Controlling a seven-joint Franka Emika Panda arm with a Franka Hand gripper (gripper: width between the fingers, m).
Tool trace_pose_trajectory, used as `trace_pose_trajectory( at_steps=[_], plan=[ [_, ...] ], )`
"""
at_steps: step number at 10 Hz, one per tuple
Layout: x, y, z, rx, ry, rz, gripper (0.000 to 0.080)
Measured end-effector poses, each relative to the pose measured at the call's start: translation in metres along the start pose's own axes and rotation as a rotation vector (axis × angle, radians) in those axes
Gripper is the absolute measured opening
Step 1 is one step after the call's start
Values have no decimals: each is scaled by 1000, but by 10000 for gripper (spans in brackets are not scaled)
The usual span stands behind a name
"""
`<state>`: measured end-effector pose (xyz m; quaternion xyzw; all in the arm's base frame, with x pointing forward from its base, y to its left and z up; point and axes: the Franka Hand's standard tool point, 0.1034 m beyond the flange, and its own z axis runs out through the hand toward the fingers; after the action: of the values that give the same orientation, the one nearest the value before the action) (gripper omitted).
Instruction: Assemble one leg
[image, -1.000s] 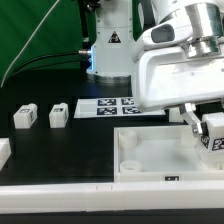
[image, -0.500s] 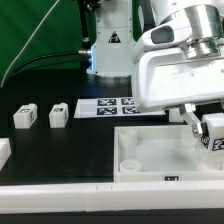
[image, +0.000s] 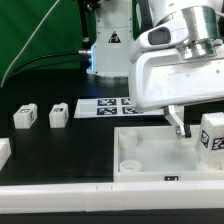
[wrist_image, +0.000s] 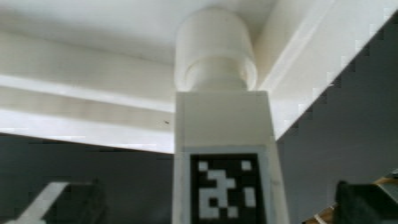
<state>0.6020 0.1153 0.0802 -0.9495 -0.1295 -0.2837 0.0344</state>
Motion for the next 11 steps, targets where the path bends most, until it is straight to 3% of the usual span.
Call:
trace_pose_trajectory(
  at_steps=[5,9,10,11],
  plan=[
    [26,0,-34,14,-48,-14,649],
    [22,-3,-31,26,-85,-13,649],
    [13,-7,-29,59,-212,-8,649],
    [15,0,-30,80,-328,6,649]
  ],
)
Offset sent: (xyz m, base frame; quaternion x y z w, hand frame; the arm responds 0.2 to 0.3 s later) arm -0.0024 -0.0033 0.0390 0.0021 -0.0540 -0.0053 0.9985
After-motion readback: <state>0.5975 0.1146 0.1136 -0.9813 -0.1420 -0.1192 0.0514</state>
